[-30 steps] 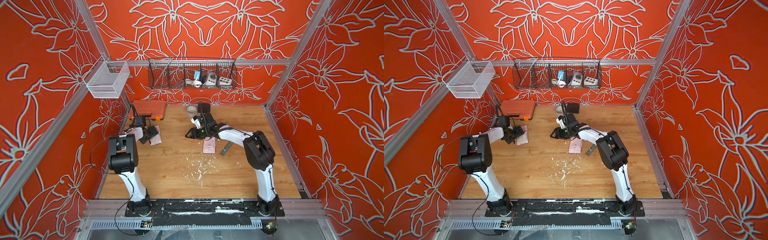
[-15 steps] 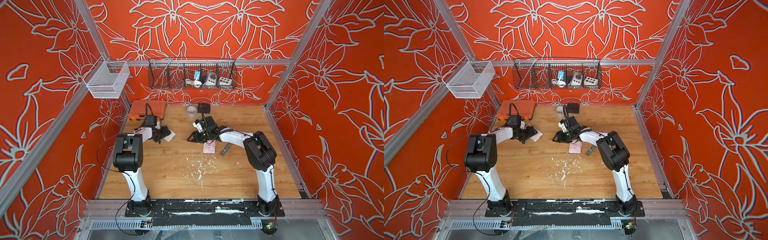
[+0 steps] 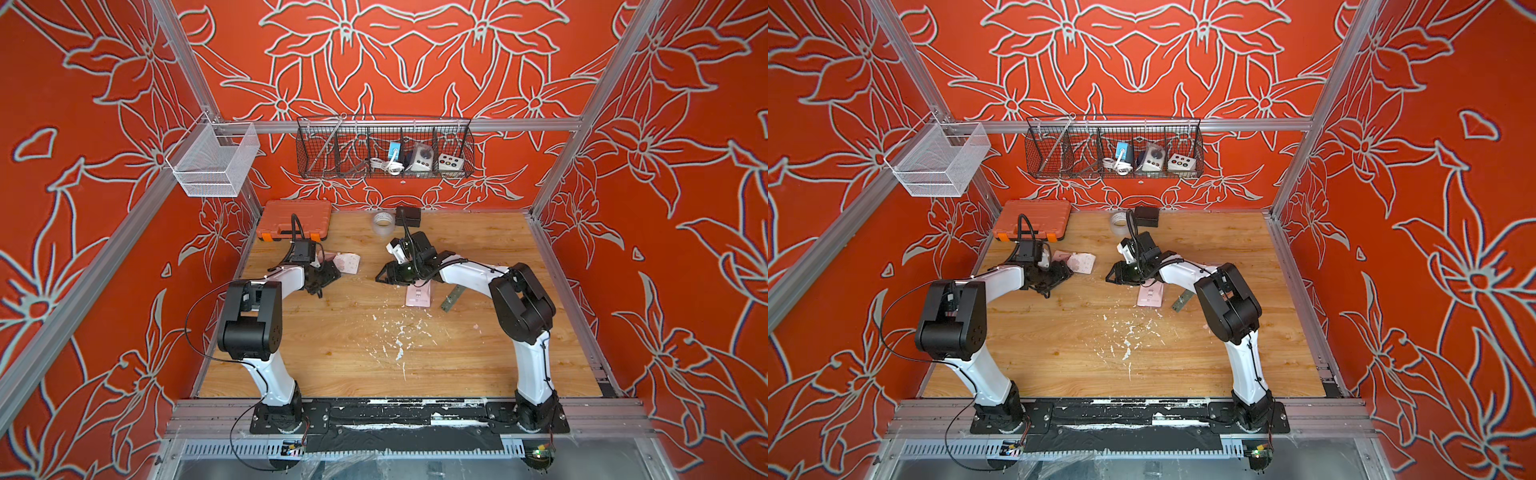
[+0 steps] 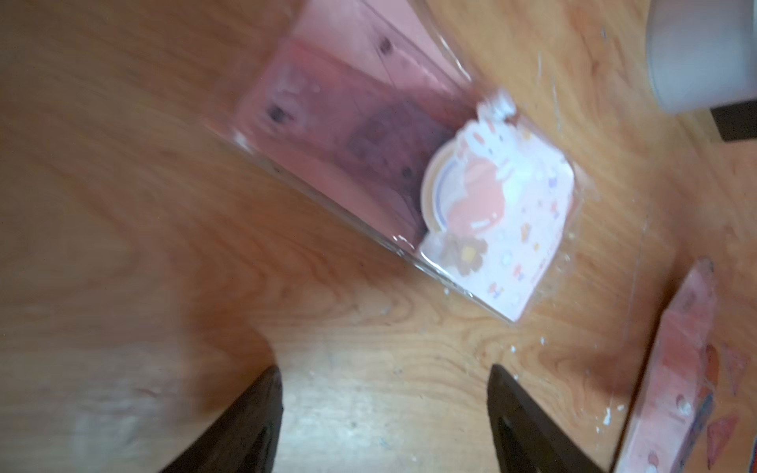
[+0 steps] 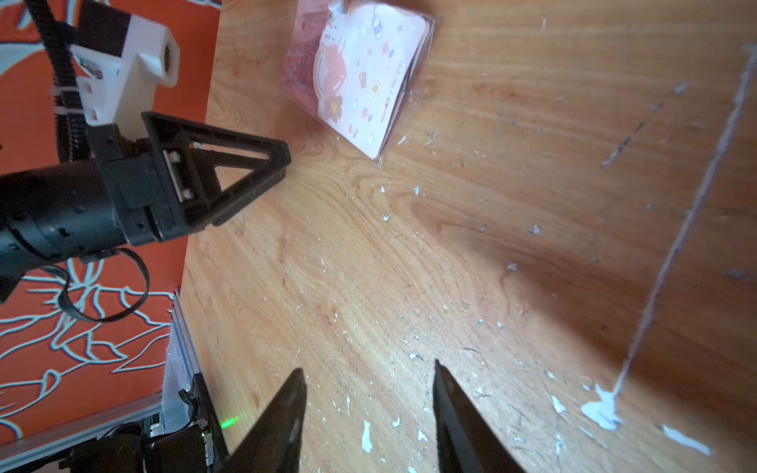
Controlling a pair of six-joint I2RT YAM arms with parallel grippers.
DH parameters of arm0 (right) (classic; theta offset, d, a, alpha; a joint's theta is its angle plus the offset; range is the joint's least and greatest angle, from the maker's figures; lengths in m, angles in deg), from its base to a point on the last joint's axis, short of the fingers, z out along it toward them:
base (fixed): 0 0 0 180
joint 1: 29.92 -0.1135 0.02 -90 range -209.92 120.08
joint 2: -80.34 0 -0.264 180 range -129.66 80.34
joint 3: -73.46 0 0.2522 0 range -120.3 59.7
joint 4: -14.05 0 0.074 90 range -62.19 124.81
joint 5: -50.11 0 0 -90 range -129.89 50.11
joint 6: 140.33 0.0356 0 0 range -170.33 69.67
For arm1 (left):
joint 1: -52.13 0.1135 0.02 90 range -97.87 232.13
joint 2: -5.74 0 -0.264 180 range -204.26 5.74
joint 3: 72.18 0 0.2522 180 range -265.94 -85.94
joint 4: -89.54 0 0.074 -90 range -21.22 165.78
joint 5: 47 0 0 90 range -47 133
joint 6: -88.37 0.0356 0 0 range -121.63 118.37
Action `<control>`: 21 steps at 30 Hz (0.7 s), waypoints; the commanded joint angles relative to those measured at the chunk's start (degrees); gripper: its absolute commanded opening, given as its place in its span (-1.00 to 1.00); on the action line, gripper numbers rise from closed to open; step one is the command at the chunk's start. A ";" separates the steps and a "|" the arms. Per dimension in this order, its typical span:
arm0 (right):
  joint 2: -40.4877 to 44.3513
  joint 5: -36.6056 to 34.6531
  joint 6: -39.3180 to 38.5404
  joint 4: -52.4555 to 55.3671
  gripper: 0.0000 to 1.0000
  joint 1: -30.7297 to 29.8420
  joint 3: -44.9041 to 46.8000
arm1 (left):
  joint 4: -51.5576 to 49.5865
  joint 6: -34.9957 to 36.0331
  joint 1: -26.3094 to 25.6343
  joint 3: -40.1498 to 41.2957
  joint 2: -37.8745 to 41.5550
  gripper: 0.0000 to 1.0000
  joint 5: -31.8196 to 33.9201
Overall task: Open the ruler set and take out the ruler
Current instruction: Adjust the ruler set bag at the center of the board, then move the ruler set bag to the center of the board.
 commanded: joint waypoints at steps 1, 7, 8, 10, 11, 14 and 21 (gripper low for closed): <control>2.43 -1.58 -1.56 1.22 0.01 0.00 -1.11 | -3.06 2.69 -2.01 -8.42 -1.45 0.52 4.89; 4.33 -1.90 -0.30 -0.57 0.00 0.10 1.61 | -12.57 8.17 -6.97 -28.68 -13.40 0.35 12.54; 4.95 -2.38 -0.27 -0.81 0.00 0.10 2.41 | -13.98 8.07 -7.33 -31.90 -15.81 0.25 12.57; 6.10 -3.18 -0.76 -1.21 0.00 0.11 4.01 | -17.63 7.61 -7.59 -38.37 -20.58 0.12 12.18; 6.58 -3.69 -1.10 -0.96 0.00 0.17 4.70 | -19.47 7.10 -7.67 -41.38 -23.03 0.12 12.55; 8.58 -4.43 -2.10 0.16 0.00 0.43 6.66 | -22.33 6.57 -7.73 -46.80 -27.70 0.12 13.78; 15.10 -7.08 -3.79 -0.78 0.00 0.80 13.59 | -26.30 8.37 -7.63 -53.15 -33.40 0.13 14.00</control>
